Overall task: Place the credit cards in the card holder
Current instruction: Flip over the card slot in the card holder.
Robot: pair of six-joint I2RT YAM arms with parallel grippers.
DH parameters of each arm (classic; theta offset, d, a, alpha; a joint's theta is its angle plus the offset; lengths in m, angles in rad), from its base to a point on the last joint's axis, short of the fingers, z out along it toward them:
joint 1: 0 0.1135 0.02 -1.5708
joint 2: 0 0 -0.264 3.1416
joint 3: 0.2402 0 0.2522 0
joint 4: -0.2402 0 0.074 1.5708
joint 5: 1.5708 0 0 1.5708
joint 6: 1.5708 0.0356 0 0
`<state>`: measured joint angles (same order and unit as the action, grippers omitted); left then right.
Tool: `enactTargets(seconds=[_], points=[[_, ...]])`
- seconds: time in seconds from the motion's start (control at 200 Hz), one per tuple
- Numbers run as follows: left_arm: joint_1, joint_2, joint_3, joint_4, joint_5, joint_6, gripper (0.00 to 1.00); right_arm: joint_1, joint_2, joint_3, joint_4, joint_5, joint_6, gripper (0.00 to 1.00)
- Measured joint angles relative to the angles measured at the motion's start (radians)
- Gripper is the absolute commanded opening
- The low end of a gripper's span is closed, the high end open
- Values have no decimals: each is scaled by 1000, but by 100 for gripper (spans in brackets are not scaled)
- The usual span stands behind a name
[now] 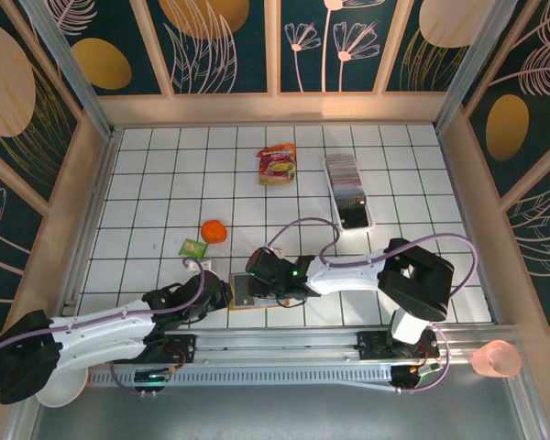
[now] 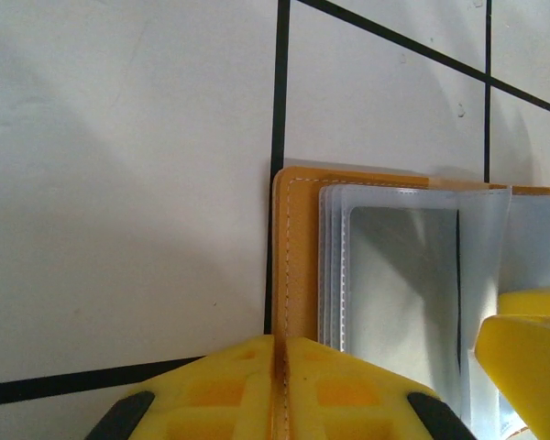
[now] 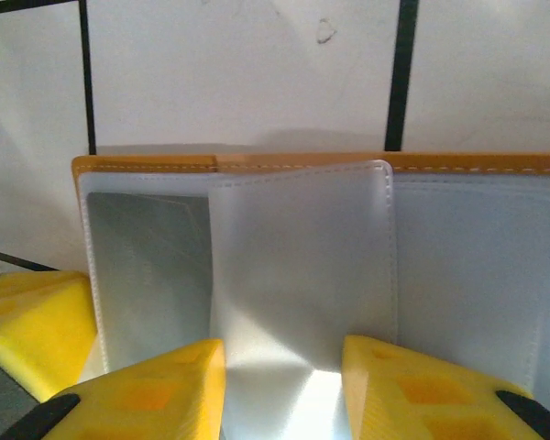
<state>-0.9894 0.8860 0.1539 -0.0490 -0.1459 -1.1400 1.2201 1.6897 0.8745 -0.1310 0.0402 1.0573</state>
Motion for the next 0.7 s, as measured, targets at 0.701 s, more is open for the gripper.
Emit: enactTargets(seconds=[0.701], points=[[0, -19, -16, 10, 0, -17, 9, 29, 0, -40, 268, -42, 76, 38]])
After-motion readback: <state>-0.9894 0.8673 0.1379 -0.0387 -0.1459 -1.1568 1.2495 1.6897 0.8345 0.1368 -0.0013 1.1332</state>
